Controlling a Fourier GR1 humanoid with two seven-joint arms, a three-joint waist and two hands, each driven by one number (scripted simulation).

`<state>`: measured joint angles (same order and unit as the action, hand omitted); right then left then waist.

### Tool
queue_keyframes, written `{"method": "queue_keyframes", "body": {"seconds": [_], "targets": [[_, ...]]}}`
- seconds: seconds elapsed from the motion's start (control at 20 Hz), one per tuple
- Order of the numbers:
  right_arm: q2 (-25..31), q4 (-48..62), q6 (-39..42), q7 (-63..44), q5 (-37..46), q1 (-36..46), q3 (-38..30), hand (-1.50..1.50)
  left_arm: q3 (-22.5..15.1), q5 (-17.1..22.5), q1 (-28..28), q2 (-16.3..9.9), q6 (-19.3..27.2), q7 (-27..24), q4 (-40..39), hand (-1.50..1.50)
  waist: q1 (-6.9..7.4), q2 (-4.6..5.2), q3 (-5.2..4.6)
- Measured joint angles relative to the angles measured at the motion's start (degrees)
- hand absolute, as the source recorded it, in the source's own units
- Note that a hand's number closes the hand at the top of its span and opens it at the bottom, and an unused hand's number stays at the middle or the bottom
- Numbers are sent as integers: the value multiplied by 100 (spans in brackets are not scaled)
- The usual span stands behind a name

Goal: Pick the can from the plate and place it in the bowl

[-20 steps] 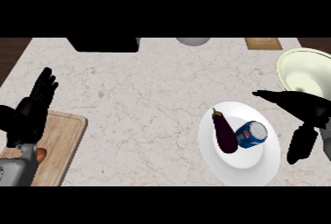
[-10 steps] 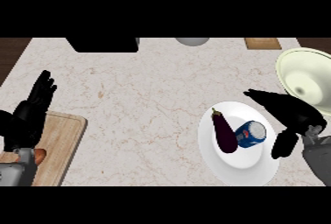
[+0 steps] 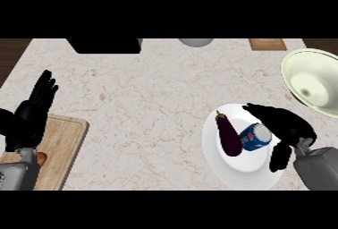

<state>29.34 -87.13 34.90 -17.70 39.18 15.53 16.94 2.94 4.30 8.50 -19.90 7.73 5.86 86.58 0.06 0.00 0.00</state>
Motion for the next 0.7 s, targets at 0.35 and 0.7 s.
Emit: {"method": "queue_keyframes", "body": {"seconds": [0.35,0.7], "targets": [[-276,418,-193,375,496,-17,-243,-150,109,-155,-130,145,-168,101,219,0,12,0,0],[-649,984,-150,564,867,172,-361,150,226,-336,-3,265,-222,233,268,0,11,0,-2]]}}
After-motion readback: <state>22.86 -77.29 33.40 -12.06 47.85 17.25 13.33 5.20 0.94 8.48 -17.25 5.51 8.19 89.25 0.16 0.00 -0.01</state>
